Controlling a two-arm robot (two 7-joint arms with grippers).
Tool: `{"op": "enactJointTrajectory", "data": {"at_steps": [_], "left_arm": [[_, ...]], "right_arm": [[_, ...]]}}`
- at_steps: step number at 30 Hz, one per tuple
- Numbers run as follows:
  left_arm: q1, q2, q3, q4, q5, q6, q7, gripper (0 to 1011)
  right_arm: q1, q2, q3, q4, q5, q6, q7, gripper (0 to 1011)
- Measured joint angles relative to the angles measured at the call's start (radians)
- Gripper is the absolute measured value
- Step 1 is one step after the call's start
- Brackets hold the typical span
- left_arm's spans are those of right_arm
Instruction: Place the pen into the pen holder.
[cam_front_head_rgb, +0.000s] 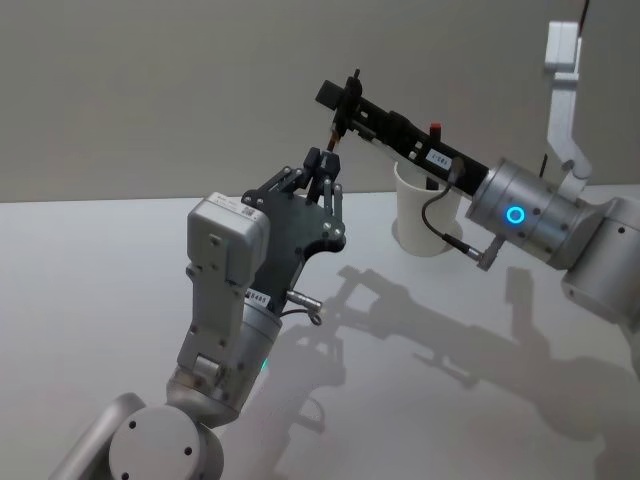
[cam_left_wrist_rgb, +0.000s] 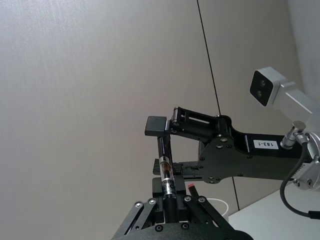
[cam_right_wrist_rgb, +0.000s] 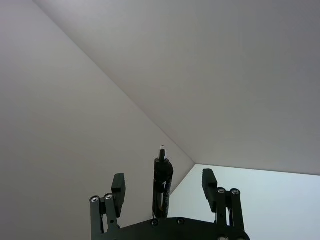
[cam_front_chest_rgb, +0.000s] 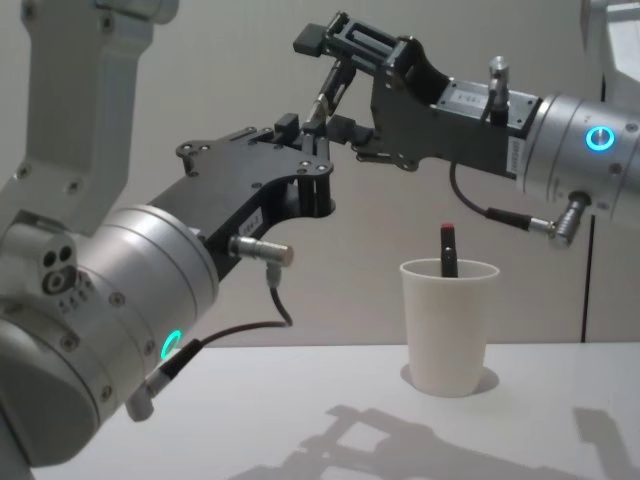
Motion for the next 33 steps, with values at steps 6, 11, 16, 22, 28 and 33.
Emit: {"op": "enactJointTrajectory", "data": {"at_steps": [6, 11, 16, 22, 28, 33], "left_arm": [[0.0, 0.0, 0.0, 0.0, 0.0, 0.0, 0.0, 139], [0.0, 0.0, 0.0, 0.0, 0.0, 0.0, 0.0, 140], [0.0, 0.0, 0.0, 0.0, 0.0, 0.0, 0.0, 140], [0.0, 0.0, 0.0, 0.0, 0.0, 0.0, 0.0, 140], [0.0, 0.0, 0.0, 0.0, 0.0, 0.001, 0.0, 140], [0.0, 0.0, 0.0, 0.0, 0.0, 0.001, 0.0, 139]], "right_arm": [[0.0, 0.002, -0.001, 0.002, 0.001, -0.003, 0.001, 851], [0.001, 0.002, -0.002, 0.002, 0.001, -0.004, 0.001, 708], [0.001, 0.003, -0.003, 0.003, 0.002, -0.005, 0.002, 545], [0.002, 0.003, -0.003, 0.003, 0.002, -0.005, 0.002, 358], [0.002, 0.004, -0.004, 0.004, 0.003, -0.006, 0.004, 179], [0.002, 0.004, -0.004, 0.004, 0.003, -0.006, 0.004, 158]]}}
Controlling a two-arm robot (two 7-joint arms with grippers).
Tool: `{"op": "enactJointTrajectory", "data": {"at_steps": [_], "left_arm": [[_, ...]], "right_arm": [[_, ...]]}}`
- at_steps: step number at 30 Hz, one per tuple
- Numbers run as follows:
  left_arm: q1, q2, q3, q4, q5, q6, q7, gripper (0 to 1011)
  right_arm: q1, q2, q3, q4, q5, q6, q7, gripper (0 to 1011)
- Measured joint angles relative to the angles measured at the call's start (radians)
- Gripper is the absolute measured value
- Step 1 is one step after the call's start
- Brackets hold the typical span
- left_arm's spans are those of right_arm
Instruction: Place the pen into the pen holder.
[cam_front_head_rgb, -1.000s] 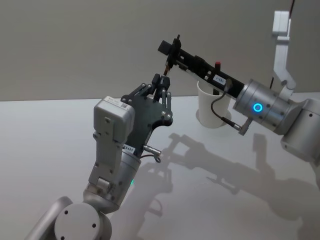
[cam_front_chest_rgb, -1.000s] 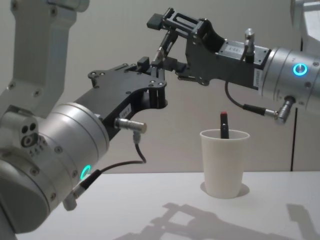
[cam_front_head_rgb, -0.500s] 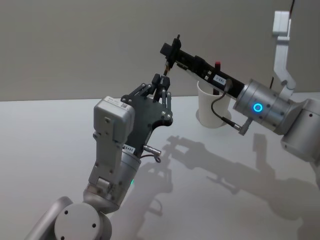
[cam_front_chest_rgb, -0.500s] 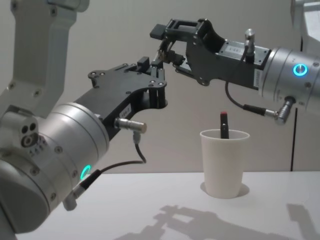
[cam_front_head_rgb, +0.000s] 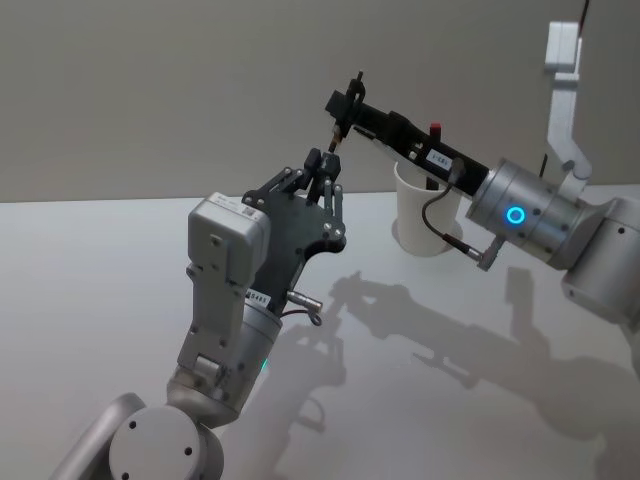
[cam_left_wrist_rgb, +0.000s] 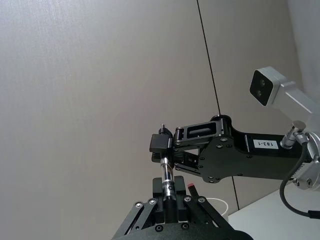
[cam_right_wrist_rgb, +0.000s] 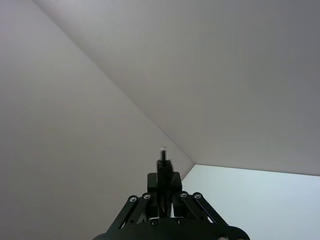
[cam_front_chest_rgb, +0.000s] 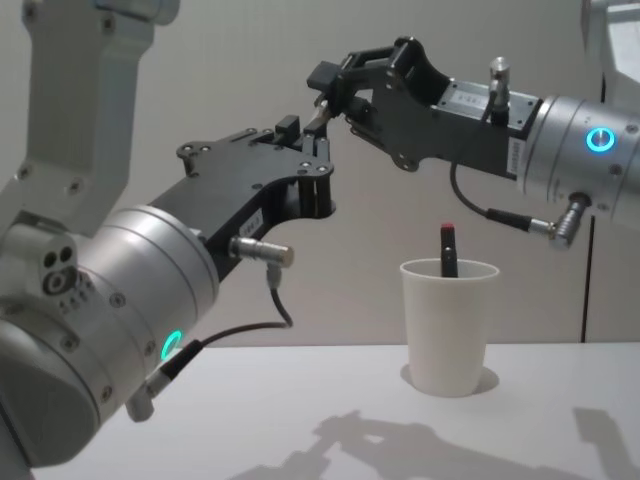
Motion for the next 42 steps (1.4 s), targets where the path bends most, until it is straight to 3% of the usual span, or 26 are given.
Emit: {"op": "enactJointTrajectory", "data": {"at_steps": [35, 42], "left_arm": [[0.0, 0.0, 0.0, 0.0, 0.0, -0.001, 0.0, 135], [0.0, 0.0, 0.0, 0.0, 0.0, -0.001, 0.0, 319]], "right_arm": [[0.0, 0.0, 0.0, 0.0, -0.001, 0.0, -0.002, 133], [0.0, 0.0, 0.0, 0.0, -0.001, 0.0, -0.002, 133]]}}
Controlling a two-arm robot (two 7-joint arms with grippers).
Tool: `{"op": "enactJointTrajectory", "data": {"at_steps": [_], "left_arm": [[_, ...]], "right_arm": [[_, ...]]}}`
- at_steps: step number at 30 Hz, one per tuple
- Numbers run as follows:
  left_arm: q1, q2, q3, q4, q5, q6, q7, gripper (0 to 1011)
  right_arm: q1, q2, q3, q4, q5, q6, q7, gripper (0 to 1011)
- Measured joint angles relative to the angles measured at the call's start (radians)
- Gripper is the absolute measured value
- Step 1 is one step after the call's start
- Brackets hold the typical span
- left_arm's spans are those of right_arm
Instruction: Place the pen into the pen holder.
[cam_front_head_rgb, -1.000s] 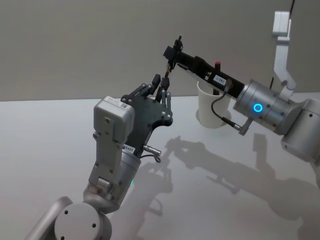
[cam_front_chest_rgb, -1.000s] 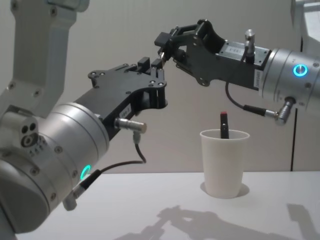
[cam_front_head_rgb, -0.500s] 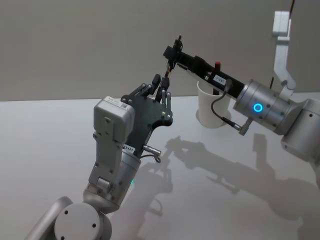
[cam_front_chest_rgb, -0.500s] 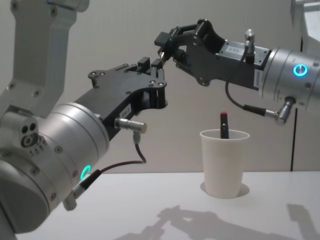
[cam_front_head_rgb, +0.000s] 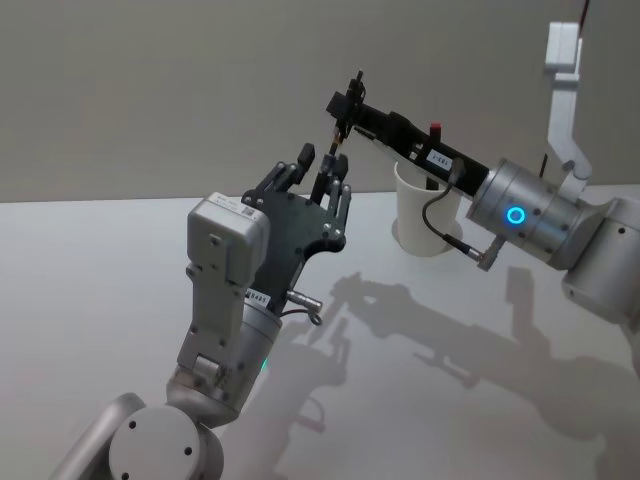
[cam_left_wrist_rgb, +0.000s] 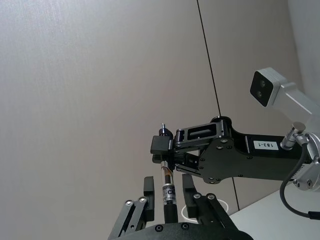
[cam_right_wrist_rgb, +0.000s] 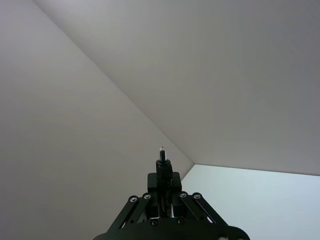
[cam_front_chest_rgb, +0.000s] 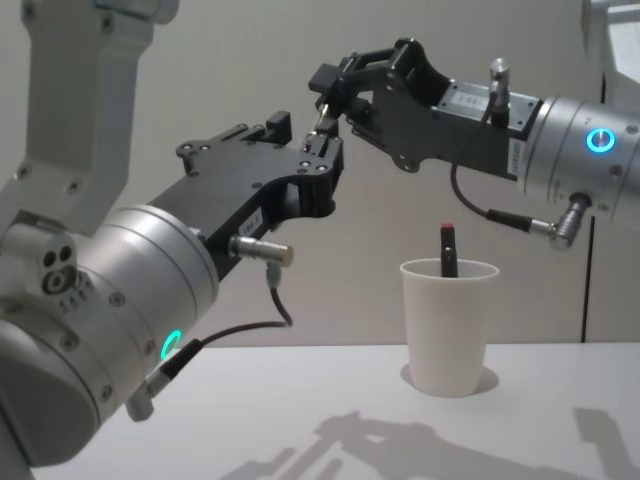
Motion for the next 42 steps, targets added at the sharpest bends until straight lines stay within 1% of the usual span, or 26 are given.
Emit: {"op": "enactJointTrajectory", "data": {"at_steps": [1, 2, 4, 6, 8, 14, 16, 18, 22, 28, 34, 42], "left_arm": [[0.0, 0.0, 0.0, 0.0, 0.0, 0.0, 0.0, 330], [0.0, 0.0, 0.0, 0.0, 0.0, 0.0, 0.0, 397], [0.0, 0.0, 0.0, 0.0, 0.0, 0.0, 0.0, 437], [0.0, 0.0, 0.0, 0.0, 0.0, 0.0, 0.0, 516], [0.0, 0.0, 0.0, 0.0, 0.0, 0.0, 0.0, 557], [0.0, 0.0, 0.0, 0.0, 0.0, 0.0, 0.0, 770], [0.0, 0.0, 0.0, 0.0, 0.0, 0.0, 0.0, 790], [0.0, 0.0, 0.0, 0.0, 0.0, 0.0, 0.0, 877], [0.0, 0.0, 0.0, 0.0, 0.0, 0.0, 0.0, 991], [0.0, 0.0, 0.0, 0.0, 0.0, 0.0, 0.0, 1001], [0.0, 0.0, 0.0, 0.0, 0.0, 0.0, 0.0, 1001], [0.0, 0.0, 0.0, 0.0, 0.0, 0.0, 0.0, 1001]], "right_arm": [[0.0, 0.0, 0.0, 0.0, 0.0, 0.0, 0.0, 134], [0.0, 0.0, 0.0, 0.0, 0.0, 0.0, 0.0, 133], [0.0, 0.0, 0.0, 0.0, 0.0, 0.0, 0.0, 133], [0.0, 0.0, 0.0, 0.0, 0.0, 0.0, 0.0, 133], [0.0, 0.0, 0.0, 0.0, 0.0, 0.0, 0.0, 133], [0.0, 0.0, 0.0, 0.0, 0.0, 0.0, 0.0, 134], [0.0, 0.0, 0.0, 0.0, 0.0, 0.0, 0.0, 133], [0.0, 0.0, 0.0, 0.0, 0.0, 0.0, 0.0, 133], [0.0, 0.0, 0.0, 0.0, 0.0, 0.0, 0.0, 133], [0.0, 0.001, -0.001, -0.002, -0.006, -0.013, -0.002, 133], [0.001, 0.004, -0.001, -0.011, -0.027, -0.058, -0.014, 133], [0.013, 0.006, 0.002, -0.008, -0.066, -0.137, -0.044, 133]]}}
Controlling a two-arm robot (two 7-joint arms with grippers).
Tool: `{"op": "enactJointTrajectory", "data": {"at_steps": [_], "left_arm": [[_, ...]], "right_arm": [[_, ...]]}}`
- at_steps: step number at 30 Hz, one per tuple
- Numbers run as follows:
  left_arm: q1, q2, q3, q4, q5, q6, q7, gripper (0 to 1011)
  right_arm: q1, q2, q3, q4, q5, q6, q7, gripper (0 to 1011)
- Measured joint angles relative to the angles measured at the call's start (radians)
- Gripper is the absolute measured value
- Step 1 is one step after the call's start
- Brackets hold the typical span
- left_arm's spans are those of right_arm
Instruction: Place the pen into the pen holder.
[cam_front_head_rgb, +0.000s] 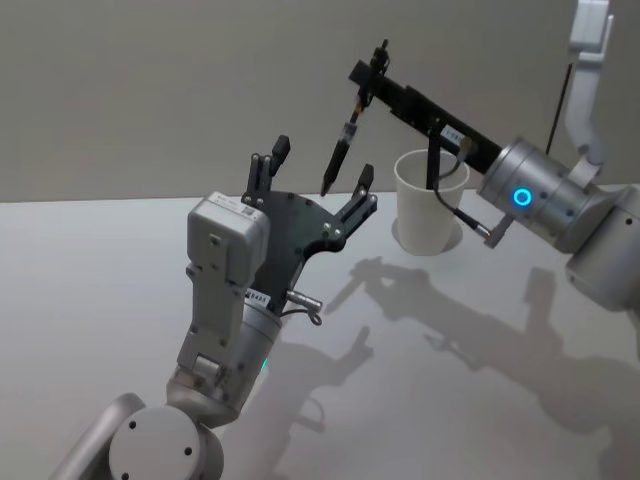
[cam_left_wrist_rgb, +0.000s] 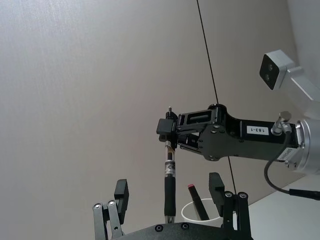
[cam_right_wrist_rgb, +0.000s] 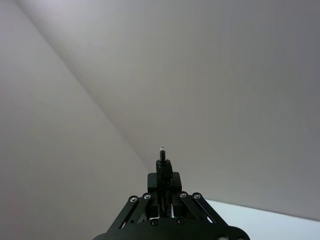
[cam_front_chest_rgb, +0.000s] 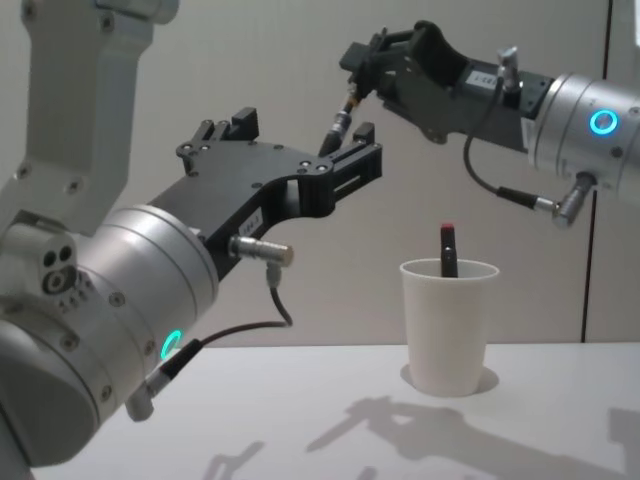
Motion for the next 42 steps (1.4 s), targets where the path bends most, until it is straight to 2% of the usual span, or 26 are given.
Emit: {"op": "enactJointTrajectory", "data": {"at_steps": [2, 13, 27, 31, 36, 42], "left_arm": [[0.0, 0.0, 0.0, 0.0, 0.0, 0.0, 0.0, 1001], [0.0, 0.0, 0.0, 0.0, 0.0, 0.0, 0.0, 1001], [0.0, 0.0, 0.0, 0.0, 0.0, 0.0, 0.0, 1001], [0.0, 0.0, 0.0, 0.0, 0.0, 0.0, 0.0, 1001], [0.0, 0.0, 0.0, 0.0, 0.0, 0.0, 0.0, 1001], [0.0, 0.0, 0.0, 0.0, 0.0, 0.0, 0.0, 1001]], "right_arm": [[0.008, 0.0, 0.002, 0.01, -0.021, -0.035, -0.013, 133], [0.047, -0.002, 0.012, 0.073, -0.098, -0.152, -0.056, 133], [0.119, -0.013, 0.031, 0.226, -0.218, -0.346, -0.127, 133], [0.13, -0.009, 0.041, 0.248, -0.251, -0.394, -0.143, 133], [0.128, 0.003, 0.052, 0.236, -0.277, -0.416, -0.154, 133], [0.111, 0.026, 0.07, 0.186, -0.291, -0.401, -0.15, 133]]}}
